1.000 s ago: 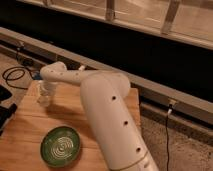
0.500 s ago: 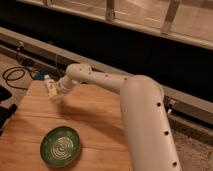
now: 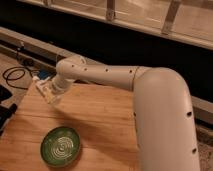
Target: Place the bottle in the ceramic bowl
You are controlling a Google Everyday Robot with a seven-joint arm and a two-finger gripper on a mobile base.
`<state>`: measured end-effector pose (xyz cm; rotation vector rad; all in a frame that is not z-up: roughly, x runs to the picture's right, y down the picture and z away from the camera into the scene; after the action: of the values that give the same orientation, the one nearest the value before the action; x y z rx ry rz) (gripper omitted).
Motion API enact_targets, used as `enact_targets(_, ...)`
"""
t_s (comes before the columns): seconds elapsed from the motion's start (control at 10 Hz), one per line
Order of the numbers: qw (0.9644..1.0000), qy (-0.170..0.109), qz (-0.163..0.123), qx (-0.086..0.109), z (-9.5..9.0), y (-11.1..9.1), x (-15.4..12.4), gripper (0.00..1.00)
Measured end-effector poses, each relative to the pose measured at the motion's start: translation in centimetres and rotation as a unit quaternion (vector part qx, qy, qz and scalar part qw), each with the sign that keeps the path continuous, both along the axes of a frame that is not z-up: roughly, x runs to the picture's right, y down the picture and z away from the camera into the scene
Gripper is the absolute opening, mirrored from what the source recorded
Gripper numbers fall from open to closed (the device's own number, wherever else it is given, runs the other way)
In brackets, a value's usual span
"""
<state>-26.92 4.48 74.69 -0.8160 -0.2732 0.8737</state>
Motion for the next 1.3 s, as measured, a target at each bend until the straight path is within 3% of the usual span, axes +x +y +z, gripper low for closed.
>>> enact_targets(0.2,0.9994,0.027,-0.020,-0.006,-0.8,1.2,2.6,0.00)
enact_targets(1.0,0.9993,0.031,-0.020,-0.007,-0.8,1.3,2.7,0.00)
enact_targets(1.3,0.9986,0.050,-0.015,-0.002,-2.4,2.8,4.5,0.00)
